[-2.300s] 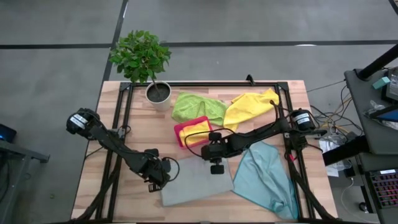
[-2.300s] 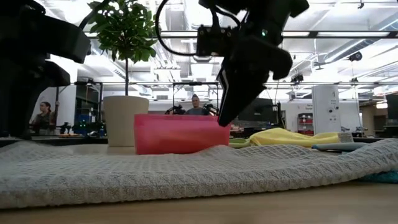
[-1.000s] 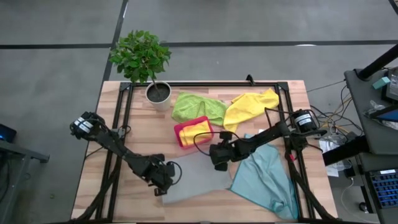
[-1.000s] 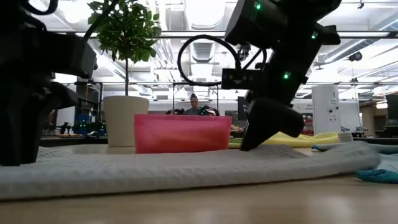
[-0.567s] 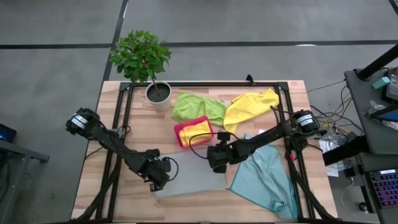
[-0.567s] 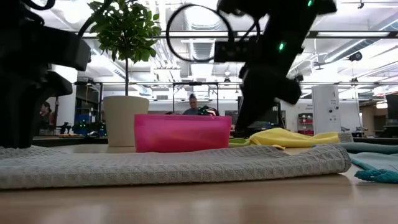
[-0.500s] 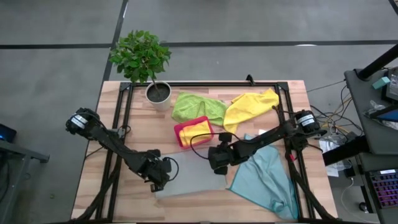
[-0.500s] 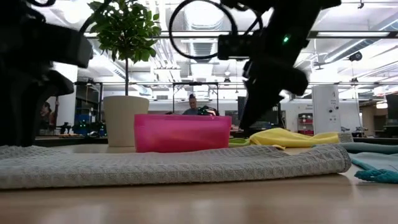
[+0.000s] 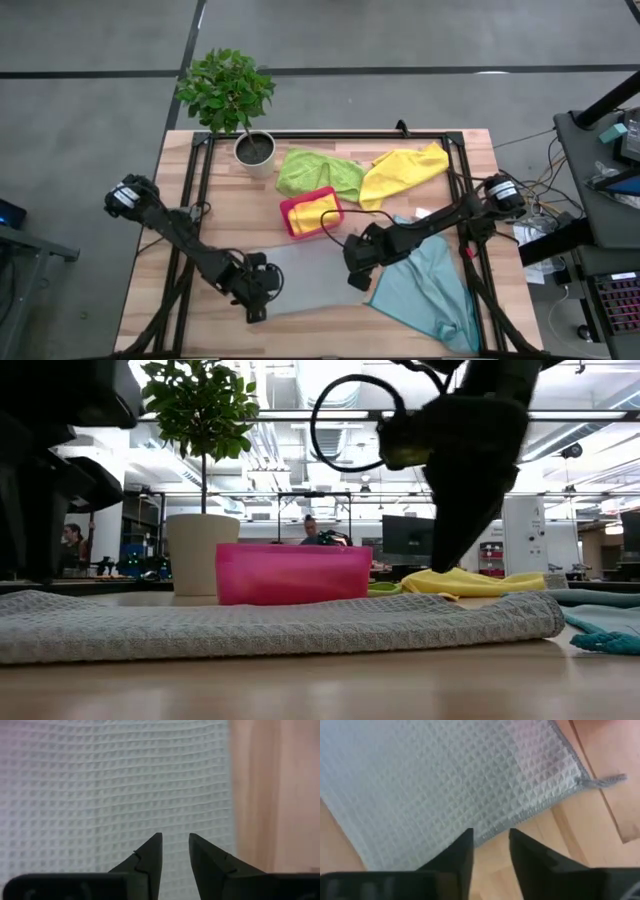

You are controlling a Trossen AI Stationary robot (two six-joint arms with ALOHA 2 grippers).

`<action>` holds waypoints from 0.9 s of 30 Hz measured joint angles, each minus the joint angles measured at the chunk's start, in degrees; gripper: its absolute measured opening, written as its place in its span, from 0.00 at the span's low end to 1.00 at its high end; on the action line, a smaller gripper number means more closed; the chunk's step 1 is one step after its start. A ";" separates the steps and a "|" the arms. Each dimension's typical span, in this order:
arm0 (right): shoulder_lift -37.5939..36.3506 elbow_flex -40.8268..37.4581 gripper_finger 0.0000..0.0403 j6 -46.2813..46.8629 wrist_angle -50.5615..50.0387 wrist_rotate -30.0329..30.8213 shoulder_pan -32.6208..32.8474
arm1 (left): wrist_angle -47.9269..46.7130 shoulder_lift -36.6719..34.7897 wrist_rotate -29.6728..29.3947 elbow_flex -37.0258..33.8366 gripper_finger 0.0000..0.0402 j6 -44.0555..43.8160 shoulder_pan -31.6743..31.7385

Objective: Fold microfiber towels
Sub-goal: Fold the gray microfiber cloth

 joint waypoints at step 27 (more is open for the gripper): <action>-1.55 -15.77 0.54 18.52 27.07 1.95 4.02 | 2.05 0.64 0.25 3.10 0.21 -3.02 -1.98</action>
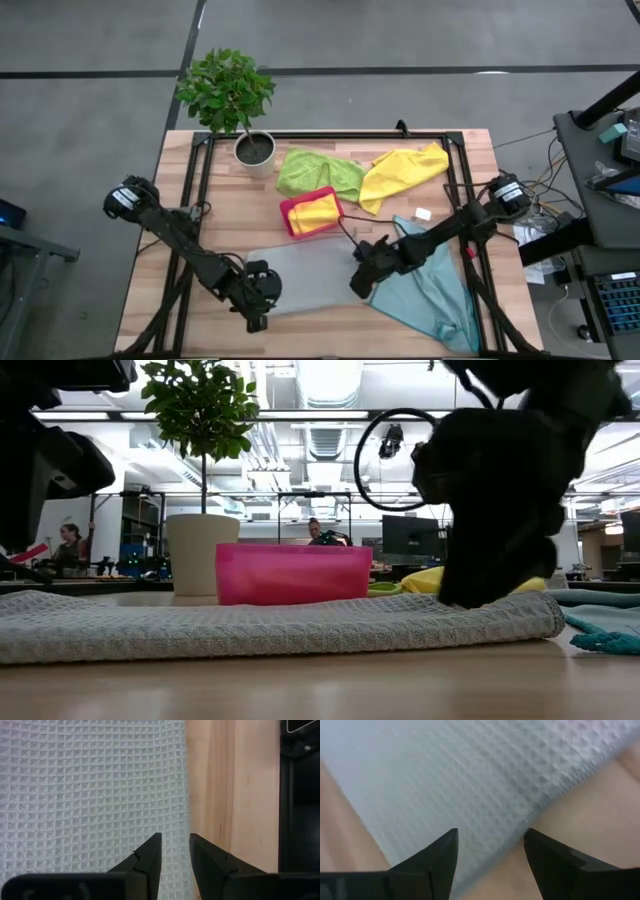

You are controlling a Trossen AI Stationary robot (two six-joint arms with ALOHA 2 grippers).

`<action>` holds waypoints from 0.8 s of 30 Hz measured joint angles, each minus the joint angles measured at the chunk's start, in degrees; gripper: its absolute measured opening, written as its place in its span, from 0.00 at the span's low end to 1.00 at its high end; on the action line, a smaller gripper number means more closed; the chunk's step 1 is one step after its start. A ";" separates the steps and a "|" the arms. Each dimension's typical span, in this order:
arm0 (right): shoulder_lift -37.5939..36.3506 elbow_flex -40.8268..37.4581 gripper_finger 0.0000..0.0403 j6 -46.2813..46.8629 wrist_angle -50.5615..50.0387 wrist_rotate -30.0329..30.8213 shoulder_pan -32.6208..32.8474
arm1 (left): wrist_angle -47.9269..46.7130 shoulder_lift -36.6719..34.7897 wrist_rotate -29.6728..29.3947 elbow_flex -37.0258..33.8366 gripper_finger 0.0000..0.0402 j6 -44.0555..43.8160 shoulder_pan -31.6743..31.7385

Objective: Fold microfiber towels
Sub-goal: Fold the gray microfiber cloth

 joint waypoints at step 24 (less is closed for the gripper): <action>-0.90 -6.42 0.03 -3.08 17.61 1.20 -2.70 | -0.80 -0.22 -0.61 0.08 0.21 0.52 -0.49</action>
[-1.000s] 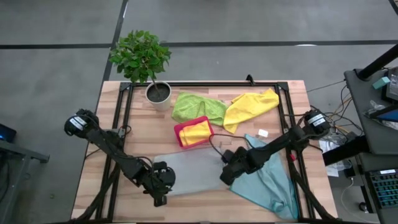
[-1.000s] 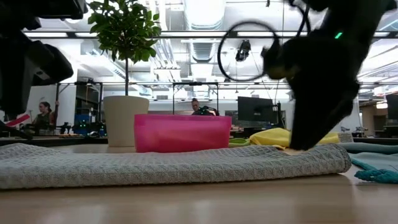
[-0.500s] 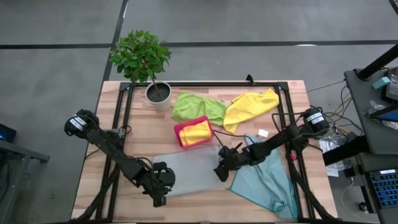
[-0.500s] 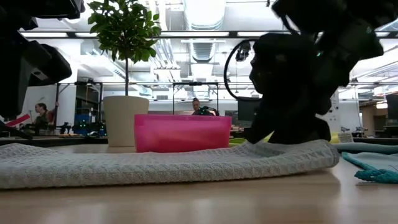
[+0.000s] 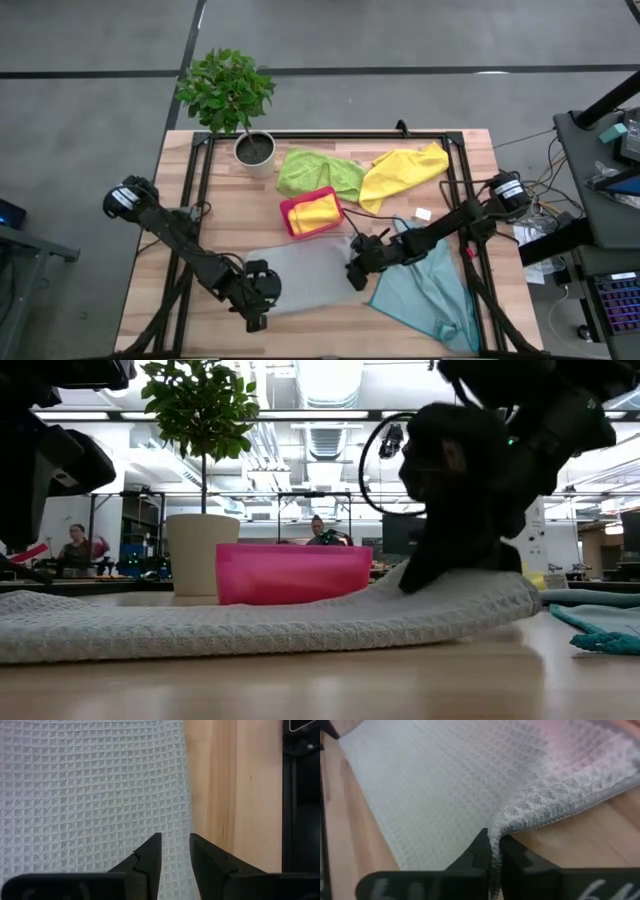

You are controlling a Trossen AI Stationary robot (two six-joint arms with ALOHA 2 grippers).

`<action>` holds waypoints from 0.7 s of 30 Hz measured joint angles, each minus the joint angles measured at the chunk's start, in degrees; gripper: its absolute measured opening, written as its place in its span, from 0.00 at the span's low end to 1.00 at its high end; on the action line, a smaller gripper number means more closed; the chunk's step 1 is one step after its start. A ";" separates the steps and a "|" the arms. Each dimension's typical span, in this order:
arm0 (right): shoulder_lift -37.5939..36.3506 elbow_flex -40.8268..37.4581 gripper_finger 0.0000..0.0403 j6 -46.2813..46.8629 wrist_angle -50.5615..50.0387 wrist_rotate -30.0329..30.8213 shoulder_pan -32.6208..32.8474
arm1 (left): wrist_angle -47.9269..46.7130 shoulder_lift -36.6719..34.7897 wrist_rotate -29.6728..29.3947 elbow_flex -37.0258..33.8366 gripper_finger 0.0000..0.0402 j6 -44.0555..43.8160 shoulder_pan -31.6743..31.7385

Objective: Fold microfiber towels
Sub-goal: Fold the gray microfiber cloth

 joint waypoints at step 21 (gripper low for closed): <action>-17.40 5.54 0.02 3.92 -29.37 1.59 -0.72 | -3.62 4.17 -9.31 -0.29 0.21 -0.52 -3.11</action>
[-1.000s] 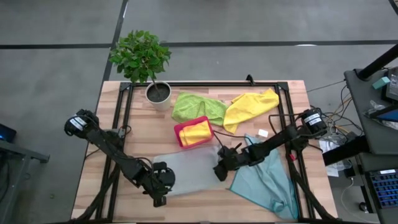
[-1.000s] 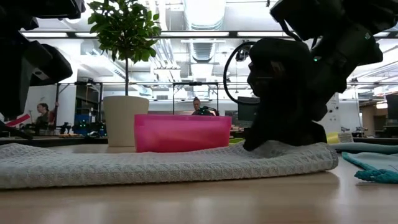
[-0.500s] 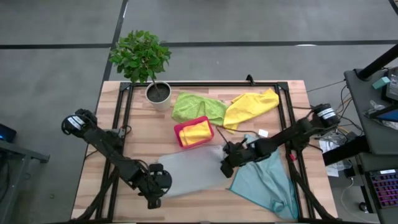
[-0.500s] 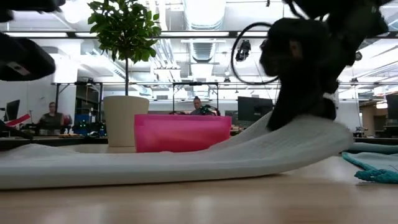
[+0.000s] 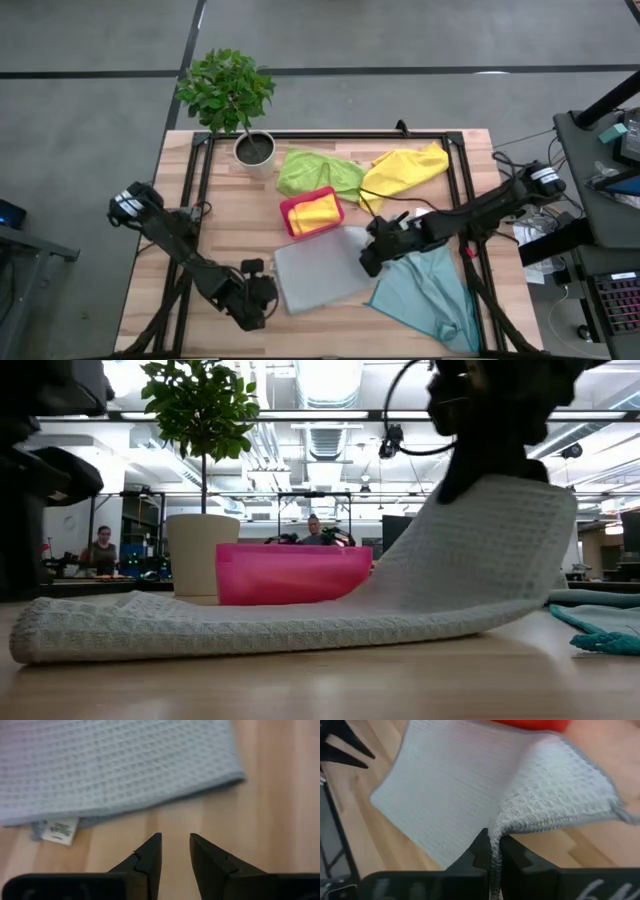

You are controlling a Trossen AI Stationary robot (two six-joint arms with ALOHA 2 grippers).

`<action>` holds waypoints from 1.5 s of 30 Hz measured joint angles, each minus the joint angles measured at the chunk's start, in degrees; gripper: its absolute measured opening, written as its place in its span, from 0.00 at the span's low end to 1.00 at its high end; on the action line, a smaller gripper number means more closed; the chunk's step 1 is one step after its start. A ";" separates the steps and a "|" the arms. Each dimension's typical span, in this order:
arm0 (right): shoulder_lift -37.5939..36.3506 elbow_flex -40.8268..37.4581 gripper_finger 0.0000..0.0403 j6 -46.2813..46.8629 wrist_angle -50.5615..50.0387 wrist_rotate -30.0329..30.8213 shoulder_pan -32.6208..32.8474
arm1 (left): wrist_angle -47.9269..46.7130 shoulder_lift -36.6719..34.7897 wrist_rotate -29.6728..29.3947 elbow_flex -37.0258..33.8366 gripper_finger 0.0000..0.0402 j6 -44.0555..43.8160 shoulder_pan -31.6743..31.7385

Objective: Fold microfiber towels
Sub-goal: Fold the gray microfiber cloth

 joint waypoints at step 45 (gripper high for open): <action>44.44 46.48 0.02 -20.48 1.90 -1.85 -1.27 | 4.51 7.88 -5.12 0.08 0.21 0.24 0.10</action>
